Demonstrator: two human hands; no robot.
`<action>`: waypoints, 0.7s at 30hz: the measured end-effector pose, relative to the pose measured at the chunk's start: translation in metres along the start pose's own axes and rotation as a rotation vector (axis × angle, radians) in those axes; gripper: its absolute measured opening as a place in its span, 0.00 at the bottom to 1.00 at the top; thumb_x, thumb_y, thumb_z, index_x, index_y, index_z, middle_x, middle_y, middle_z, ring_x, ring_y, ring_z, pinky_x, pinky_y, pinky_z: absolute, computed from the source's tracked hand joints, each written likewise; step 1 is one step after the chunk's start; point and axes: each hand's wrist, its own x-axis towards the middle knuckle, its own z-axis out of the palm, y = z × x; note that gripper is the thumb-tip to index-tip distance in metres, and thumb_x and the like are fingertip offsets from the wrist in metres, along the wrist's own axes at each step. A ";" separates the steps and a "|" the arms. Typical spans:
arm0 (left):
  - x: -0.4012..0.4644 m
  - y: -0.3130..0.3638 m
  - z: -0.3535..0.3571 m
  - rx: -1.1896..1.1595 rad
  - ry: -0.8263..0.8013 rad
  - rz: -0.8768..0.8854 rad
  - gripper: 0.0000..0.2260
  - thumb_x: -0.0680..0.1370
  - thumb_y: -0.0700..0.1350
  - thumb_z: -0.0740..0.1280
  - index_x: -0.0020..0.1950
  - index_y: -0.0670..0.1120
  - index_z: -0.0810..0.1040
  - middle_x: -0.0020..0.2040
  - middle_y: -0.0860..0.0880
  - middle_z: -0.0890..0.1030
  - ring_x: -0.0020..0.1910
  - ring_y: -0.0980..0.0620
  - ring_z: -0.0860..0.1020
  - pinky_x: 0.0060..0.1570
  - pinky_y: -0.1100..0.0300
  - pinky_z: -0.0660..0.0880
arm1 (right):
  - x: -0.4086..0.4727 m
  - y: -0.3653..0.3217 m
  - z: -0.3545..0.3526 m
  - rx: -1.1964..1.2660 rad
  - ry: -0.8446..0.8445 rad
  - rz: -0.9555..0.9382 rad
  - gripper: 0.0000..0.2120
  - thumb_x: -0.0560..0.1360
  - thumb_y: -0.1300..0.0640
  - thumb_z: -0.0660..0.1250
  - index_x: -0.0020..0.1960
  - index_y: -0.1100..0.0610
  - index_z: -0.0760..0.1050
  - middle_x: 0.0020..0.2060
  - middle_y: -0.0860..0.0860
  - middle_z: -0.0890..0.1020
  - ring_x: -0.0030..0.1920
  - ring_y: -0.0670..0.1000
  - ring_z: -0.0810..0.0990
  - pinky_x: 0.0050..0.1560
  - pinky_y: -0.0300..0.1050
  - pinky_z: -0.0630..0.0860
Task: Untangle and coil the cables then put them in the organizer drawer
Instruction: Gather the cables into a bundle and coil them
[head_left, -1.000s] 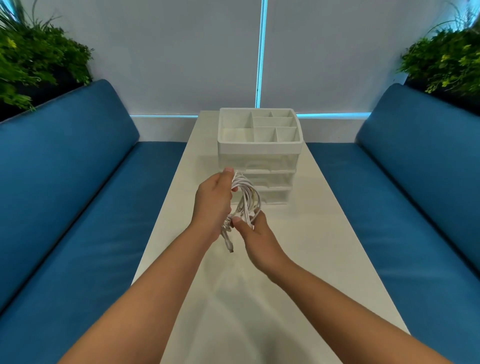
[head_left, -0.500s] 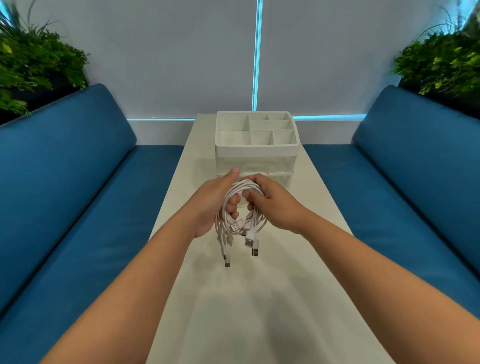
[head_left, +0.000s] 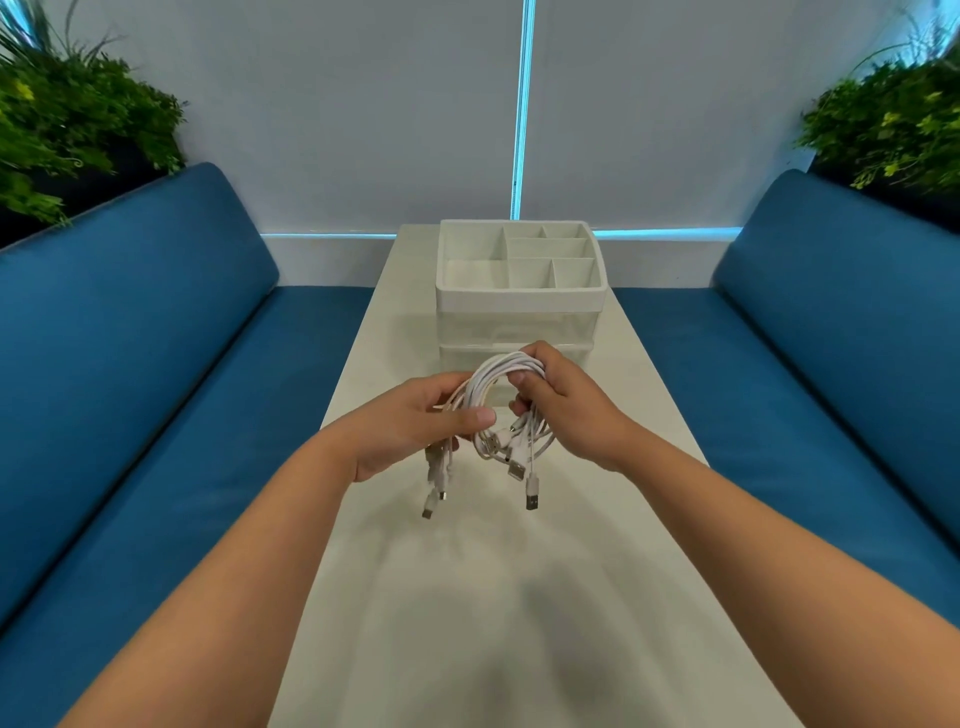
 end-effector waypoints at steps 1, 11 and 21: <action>0.000 0.000 0.000 0.030 0.010 -0.025 0.10 0.77 0.52 0.70 0.58 0.54 0.80 0.40 0.54 0.79 0.38 0.59 0.75 0.44 0.64 0.74 | -0.001 0.000 -0.002 -0.014 0.000 -0.002 0.04 0.83 0.57 0.57 0.52 0.54 0.70 0.37 0.52 0.76 0.38 0.47 0.76 0.39 0.42 0.74; 0.013 0.001 0.010 0.280 0.427 -0.169 0.14 0.69 0.50 0.79 0.47 0.46 0.79 0.30 0.53 0.72 0.23 0.57 0.67 0.20 0.67 0.63 | -0.001 0.005 0.002 -0.363 0.079 -0.030 0.05 0.82 0.56 0.56 0.53 0.57 0.68 0.39 0.50 0.75 0.38 0.51 0.75 0.36 0.40 0.73; 0.011 0.003 0.034 -0.049 0.348 -0.372 0.19 0.77 0.59 0.68 0.39 0.44 0.78 0.32 0.50 0.80 0.31 0.53 0.74 0.39 0.60 0.71 | -0.002 0.011 0.009 -0.332 0.226 0.045 0.06 0.83 0.58 0.53 0.52 0.59 0.67 0.37 0.52 0.74 0.32 0.48 0.69 0.29 0.39 0.65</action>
